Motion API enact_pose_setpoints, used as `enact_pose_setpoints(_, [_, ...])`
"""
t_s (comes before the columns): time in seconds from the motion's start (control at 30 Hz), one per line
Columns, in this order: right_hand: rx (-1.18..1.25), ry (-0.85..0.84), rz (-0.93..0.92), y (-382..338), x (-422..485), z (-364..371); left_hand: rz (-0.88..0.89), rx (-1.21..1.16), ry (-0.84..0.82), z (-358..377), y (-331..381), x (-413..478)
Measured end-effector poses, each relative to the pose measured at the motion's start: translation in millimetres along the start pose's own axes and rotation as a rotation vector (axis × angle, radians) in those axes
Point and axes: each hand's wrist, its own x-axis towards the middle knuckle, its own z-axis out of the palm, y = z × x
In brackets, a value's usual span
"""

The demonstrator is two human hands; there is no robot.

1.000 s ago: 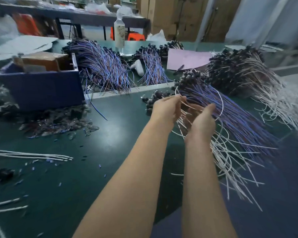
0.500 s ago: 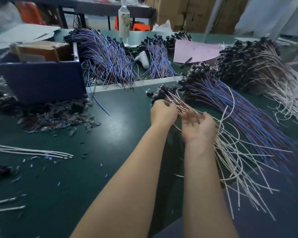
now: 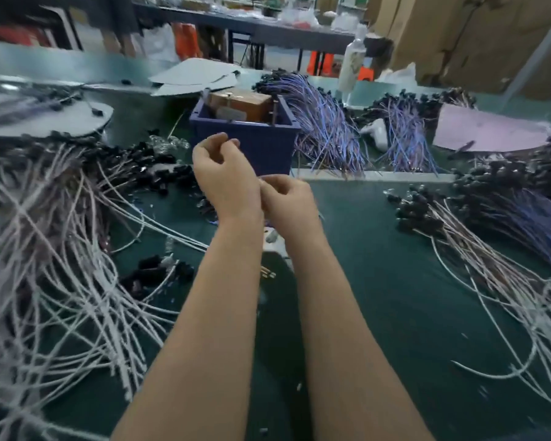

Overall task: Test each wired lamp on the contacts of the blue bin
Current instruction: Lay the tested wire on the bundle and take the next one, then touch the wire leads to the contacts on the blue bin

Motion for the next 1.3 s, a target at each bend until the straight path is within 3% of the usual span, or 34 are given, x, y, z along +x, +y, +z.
enact_pose_setpoints(0.2, [-0.567, -0.413, -0.154, -2, -1, 99, 0.057, -0.024, 0.196, -56, 32, 51])
enact_pose_setpoints(0.37, [-0.692, -0.408, -0.092, 2, -3, 139, 0.018, -0.027, 0.256, -76, 37, 69])
enact_pose_setpoints(0.5, [-0.642, -0.363, -0.09, -1, 9, 142, 0.0, -0.02, 0.283, -76, 35, 73])
enact_pose_setpoints(0.63, [-0.276, -0.116, -0.104, -7, 20, 127, -0.009, -0.002, 0.318, -75, 28, 76])
enact_pose_setpoints(0.8, [0.014, -0.077, -0.056, -26, 40, 97, -0.349, -0.025, 0.206, -68, 5, 74])
enact_pose_setpoints(0.9, [0.164, -0.112, -0.042, -30, 41, 72, -0.442, -0.027, 0.168, -64, -4, 72])
enact_pose_setpoints(0.97, [0.161, -0.159, -0.024, -27, 37, 53, -0.465, -0.035, 0.165, -64, -7, 75])
enact_pose_setpoints(1.1, [-0.091, -0.226, 0.036, -11, 28, 15, -0.535, -0.205, 0.144, -61, -8, 82])
enact_pose_setpoints(1.2, [-0.091, -0.142, 0.072, -1, 27, -6, -0.559, -0.326, 0.147, -59, -8, 85])
enact_pose_setpoints(1.3, [-0.097, 0.003, 0.064, 4, 28, -15, -0.502, -0.212, 0.122, -54, -10, 85])
